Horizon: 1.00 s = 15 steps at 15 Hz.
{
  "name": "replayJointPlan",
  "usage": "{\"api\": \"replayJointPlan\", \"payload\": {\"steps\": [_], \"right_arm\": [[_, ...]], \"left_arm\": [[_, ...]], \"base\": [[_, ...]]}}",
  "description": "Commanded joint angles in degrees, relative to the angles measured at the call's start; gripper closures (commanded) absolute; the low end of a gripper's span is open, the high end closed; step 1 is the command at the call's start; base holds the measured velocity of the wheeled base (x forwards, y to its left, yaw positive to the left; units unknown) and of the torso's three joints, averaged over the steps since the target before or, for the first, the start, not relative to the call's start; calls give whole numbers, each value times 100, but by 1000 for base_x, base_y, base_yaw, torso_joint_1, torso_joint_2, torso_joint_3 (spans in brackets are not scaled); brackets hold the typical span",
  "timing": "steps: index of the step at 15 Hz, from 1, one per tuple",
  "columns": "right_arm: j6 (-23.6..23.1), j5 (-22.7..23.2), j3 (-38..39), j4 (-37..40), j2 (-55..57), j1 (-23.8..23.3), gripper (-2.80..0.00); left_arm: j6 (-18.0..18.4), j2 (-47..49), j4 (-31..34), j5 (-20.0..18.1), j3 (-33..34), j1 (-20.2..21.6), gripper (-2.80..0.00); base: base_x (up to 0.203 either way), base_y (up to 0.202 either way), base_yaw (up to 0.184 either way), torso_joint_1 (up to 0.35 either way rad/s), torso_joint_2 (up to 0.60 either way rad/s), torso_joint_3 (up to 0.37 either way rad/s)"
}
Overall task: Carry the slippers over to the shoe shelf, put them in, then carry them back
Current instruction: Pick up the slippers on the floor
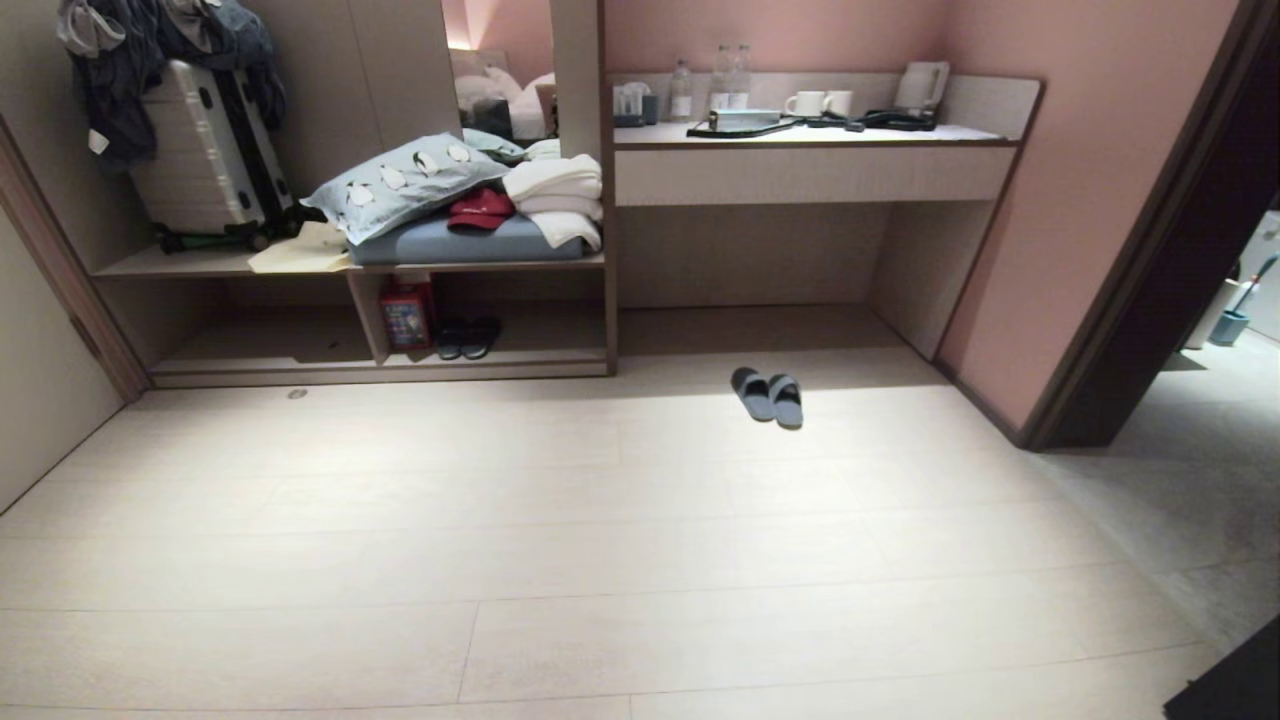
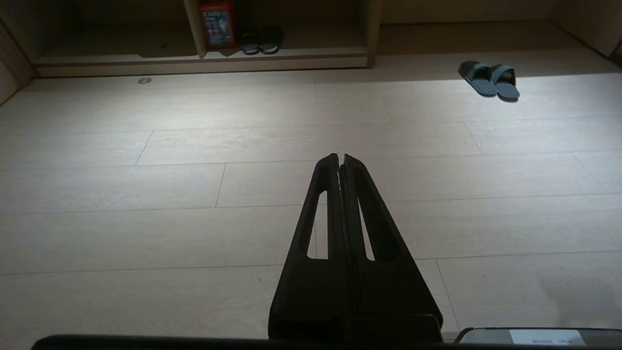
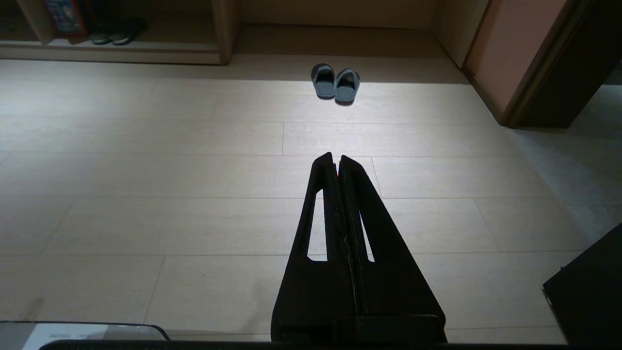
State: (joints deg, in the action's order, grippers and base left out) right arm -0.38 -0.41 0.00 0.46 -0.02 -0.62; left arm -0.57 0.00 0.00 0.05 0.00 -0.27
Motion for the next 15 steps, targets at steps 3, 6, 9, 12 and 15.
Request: {"api": "replayJointPlan", "payload": {"steps": [3,6,9,12,15], "right_arm": [[11,-2,0,-2,-15,1,0],[11,6,0,-2,-15,1,0],[20,-2,0,-2,-15,1,0],[20,6,0,-2,-15,1,0],[20,6,0,-2,-15,1,0]], "left_arm": [[-4,0,0,4,9,0,0],[-4,0,0,4,9,0,0],[-4,0,0,4,9,0,0],[-4,0,0,4,9,0,0],[-4,0,0,-5,9,0,0]], "base": [[0,0,0,0,0,0],[0,0,0,0,0,0],[0,0,0,0,0,0],[0,0,0,0,0,0],[162,0,-1,7,0,4]]}}
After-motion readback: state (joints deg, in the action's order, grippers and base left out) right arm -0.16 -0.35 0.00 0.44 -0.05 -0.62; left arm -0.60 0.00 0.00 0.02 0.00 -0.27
